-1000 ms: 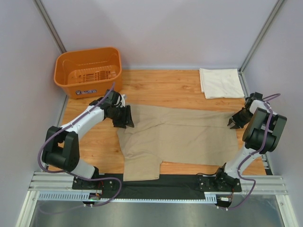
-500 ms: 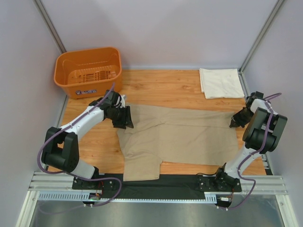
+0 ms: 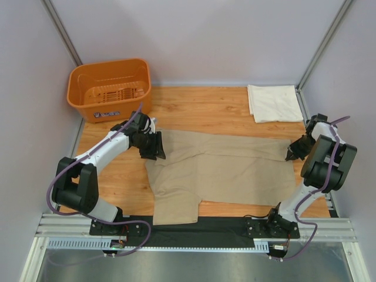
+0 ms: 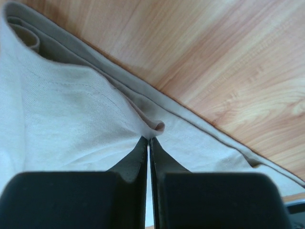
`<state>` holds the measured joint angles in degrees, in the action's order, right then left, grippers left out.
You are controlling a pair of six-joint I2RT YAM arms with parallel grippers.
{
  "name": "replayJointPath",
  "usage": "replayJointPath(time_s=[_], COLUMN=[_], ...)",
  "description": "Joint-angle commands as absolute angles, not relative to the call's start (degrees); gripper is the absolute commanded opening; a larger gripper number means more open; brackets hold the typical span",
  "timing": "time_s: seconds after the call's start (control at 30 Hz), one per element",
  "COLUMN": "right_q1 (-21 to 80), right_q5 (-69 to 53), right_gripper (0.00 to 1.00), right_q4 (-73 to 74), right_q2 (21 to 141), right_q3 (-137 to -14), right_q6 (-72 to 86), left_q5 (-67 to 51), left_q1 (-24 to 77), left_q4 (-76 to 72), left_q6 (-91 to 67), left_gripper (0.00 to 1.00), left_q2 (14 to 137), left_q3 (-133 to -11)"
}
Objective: Fold and stack the t-shirts
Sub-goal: Fold the tshirt
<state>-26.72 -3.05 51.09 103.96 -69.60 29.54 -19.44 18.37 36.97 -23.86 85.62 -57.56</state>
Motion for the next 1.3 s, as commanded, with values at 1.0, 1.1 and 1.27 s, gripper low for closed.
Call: replayJointPath(time_s=[1.0,1.1,1.27], right_q1=[-9.54,-1.35,15.19], right_q5=[-20.27,-26.09,-32.16], right_gripper=[0.64,0.71,0.70], right_q4=[39.67,26.41,12.40], right_q2=[92.47,90.27,96.13], right_q3=[-70.76,-65.24,-64.15], right_q6=[24.34,30.19,39.81], left_q5=[-30.67,-30.76,-25.41], left_q1=[13.89,13.80,13.80], left_q4=[33.23,31.73,36.64], left_q6=[-20.48,-20.04,-19.42], left_gripper=[0.68,0.69,0.69], left_q2=[85.87,87.36,90.35], left_q3=[-57.66,-57.48,-60.03])
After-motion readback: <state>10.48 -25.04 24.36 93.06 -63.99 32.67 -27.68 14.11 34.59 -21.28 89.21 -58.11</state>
